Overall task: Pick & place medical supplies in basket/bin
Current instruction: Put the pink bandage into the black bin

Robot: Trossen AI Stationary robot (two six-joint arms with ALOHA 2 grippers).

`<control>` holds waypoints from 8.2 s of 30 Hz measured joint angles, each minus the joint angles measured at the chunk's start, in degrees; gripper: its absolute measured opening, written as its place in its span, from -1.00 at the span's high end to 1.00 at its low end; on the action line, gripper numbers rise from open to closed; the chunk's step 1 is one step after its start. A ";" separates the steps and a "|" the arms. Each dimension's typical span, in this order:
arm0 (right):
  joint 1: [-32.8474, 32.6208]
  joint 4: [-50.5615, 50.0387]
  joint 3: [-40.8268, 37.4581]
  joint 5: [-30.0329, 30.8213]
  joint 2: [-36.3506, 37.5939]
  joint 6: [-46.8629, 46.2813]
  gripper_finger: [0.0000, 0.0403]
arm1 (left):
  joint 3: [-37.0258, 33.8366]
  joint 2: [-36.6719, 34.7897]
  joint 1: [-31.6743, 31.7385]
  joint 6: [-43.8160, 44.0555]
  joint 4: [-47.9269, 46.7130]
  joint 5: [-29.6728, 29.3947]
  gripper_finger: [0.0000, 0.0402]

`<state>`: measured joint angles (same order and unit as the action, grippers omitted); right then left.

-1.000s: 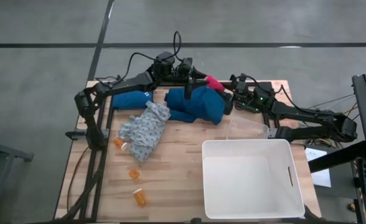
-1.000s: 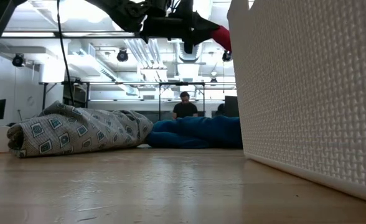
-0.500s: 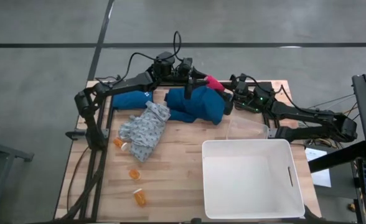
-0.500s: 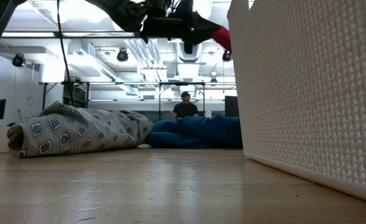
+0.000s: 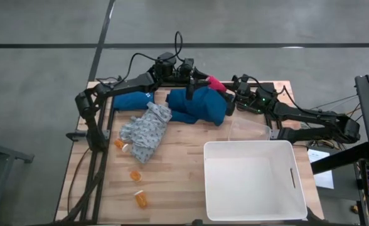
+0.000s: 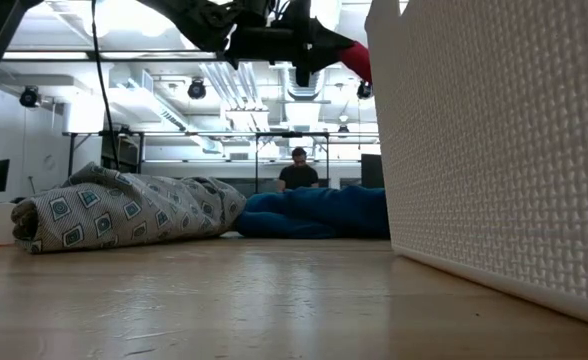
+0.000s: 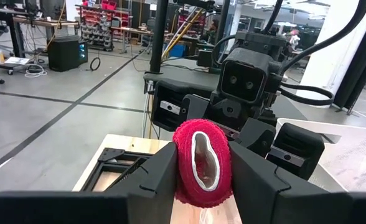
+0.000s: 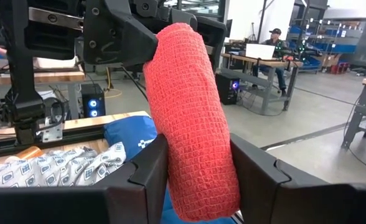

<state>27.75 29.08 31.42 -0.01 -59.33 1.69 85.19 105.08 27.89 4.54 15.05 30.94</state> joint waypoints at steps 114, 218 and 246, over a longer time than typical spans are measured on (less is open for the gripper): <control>23.21 -78.23 27.97 11.50 0.02 -21.20 0.30 | -0.24 0.02 -0.03 -2.78 -5.95 -1.62 -0.92; 29.16 -63.73 0.34 5.41 2.65 -25.15 0.30 | -0.24 0.02 -0.03 -8.87 -5.99 -2.03 -0.92; 29.16 -62.66 0.28 4.49 2.62 -23.93 0.28 | -0.24 0.02 -0.03 -9.03 -5.99 -2.03 -0.93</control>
<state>56.90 -33.58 31.70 4.48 -56.71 -22.24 84.95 105.10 27.86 -4.49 9.06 28.91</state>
